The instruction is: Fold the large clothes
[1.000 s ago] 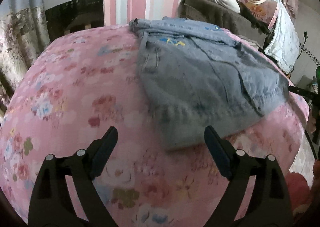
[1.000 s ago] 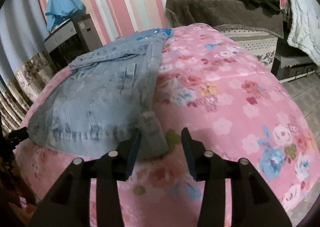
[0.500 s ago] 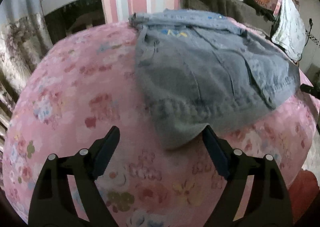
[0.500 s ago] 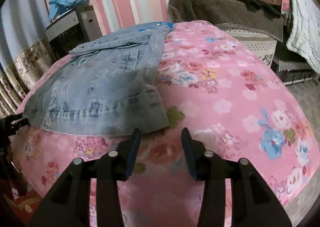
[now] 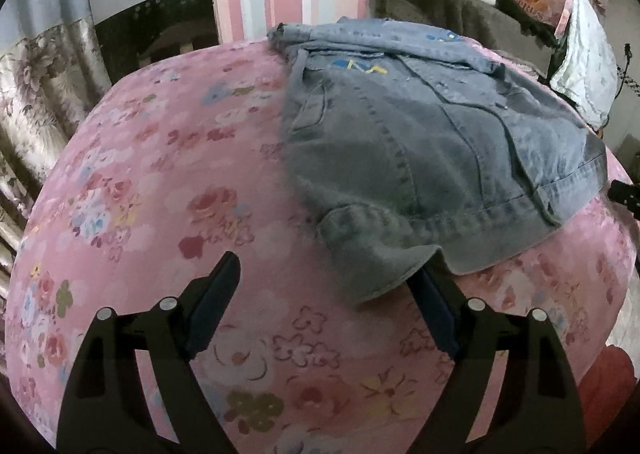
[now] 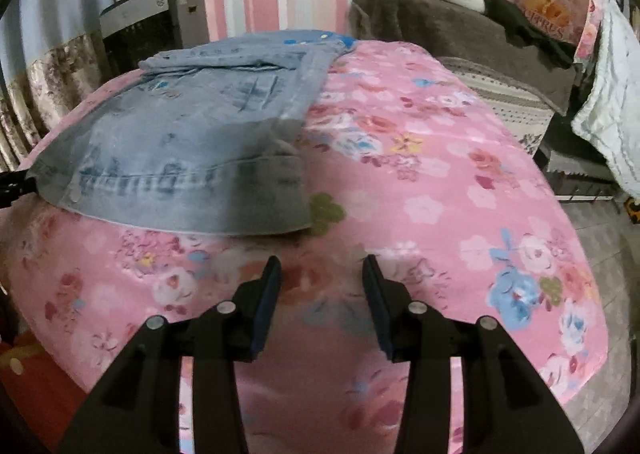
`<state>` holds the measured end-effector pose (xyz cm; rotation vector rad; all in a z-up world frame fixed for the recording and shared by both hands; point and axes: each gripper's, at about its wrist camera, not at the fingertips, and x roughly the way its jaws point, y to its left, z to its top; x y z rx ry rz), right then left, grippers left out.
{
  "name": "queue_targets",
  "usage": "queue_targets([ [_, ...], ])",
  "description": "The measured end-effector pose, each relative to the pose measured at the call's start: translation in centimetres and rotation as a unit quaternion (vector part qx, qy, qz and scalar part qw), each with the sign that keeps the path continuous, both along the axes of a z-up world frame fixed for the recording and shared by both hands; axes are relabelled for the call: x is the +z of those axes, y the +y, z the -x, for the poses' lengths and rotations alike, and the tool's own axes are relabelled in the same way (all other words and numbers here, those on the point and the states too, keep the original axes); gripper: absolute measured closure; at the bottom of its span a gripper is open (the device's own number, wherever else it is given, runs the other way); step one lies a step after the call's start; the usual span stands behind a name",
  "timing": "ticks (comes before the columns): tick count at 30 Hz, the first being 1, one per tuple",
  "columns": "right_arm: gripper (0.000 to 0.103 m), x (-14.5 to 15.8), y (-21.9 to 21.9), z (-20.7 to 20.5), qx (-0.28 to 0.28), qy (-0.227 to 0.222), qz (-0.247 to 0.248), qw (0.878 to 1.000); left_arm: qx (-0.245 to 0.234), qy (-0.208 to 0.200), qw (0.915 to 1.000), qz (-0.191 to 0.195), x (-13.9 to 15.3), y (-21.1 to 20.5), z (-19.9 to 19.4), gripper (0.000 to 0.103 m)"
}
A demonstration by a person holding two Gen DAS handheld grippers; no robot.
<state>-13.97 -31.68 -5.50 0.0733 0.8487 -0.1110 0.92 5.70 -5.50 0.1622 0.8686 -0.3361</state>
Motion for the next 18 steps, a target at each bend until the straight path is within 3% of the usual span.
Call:
queue_targets([
  [5,0.06,0.0,0.7,-1.6,0.009,-0.014,0.019,1.0,0.001,-0.003,0.9998,-0.018,-0.2,-0.6,-0.4,0.018],
  [9,0.06,0.8,0.9,-2.2,0.013,-0.055,-0.008,0.998,0.006,-0.014,0.9996,-0.022,0.1,-0.9,-1.0,0.018],
  [13,0.06,1.7,1.3,-2.4,0.042,-0.081,-0.059,0.994,0.007,-0.033,0.9992,0.019,1.4,-1.1,-1.1,0.018],
  [18,0.06,1.6,2.1,-3.2,0.056,-0.09,-0.063,0.992,0.014,-0.042,0.9961,0.076,2.6,-1.1,-2.2,0.019],
])
